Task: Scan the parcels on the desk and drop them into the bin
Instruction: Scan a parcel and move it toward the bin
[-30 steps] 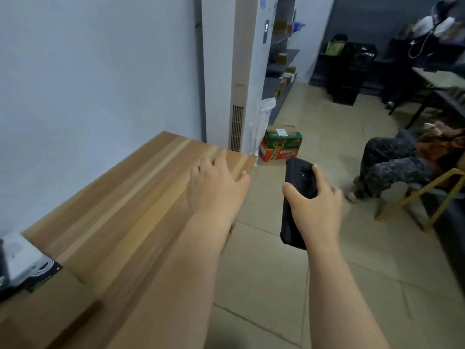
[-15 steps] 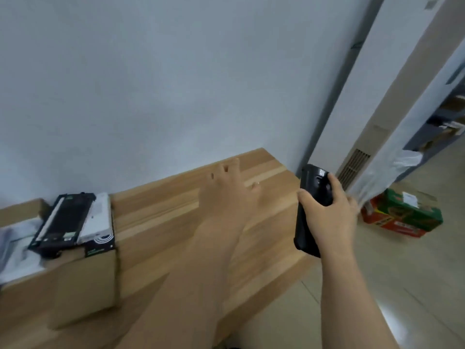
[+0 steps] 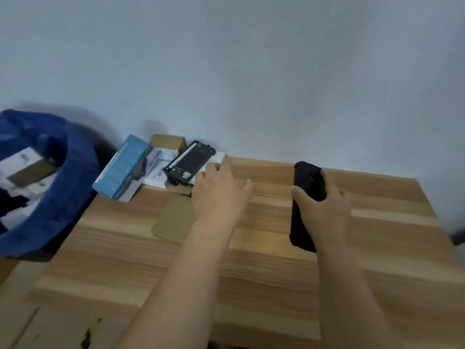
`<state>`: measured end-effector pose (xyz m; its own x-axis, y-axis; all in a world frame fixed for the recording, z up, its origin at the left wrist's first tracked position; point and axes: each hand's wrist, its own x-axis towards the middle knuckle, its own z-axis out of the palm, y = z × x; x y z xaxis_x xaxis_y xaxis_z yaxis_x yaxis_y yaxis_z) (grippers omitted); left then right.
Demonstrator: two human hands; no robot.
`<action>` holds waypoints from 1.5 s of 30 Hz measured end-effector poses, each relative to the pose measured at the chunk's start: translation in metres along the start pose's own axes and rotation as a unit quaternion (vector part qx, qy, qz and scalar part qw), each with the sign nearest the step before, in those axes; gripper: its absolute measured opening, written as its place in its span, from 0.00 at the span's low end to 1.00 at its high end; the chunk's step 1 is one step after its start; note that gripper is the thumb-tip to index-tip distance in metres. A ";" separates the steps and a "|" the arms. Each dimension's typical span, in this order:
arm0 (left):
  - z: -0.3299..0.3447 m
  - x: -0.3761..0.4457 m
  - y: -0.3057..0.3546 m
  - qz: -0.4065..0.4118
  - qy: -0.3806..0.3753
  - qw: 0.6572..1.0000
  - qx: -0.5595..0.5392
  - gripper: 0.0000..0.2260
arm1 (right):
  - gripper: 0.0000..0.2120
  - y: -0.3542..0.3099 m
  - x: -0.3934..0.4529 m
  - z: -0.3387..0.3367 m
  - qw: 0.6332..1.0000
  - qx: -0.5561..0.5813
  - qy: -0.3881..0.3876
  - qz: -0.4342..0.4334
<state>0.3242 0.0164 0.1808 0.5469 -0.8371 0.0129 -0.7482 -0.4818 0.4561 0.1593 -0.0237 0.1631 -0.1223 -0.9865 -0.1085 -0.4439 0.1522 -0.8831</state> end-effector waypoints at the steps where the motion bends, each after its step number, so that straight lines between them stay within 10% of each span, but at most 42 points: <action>1: -0.002 0.002 -0.009 -0.011 0.004 1.000 0.005 0.29 | 0.34 -0.003 0.001 0.012 1.000 0.000 -0.017 -0.005; 22: 0.058 0.054 -0.176 -0.156 -0.080 0.984 0.042 0.31 | 0.36 0.026 0.021 0.206 0.980 -0.118 -0.157 0.019; 45: 0.140 0.087 -0.197 -0.202 -0.251 0.940 0.110 0.48 | 0.36 0.088 0.042 0.219 0.971 -0.142 -0.179 0.074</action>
<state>0.4663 0.0021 -0.0325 0.5980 -0.5640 -0.5695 -0.6068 -0.7828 0.1382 0.3096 -0.0647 -0.0191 0.0899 -0.9025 -0.4212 -0.6780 0.2543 -0.6896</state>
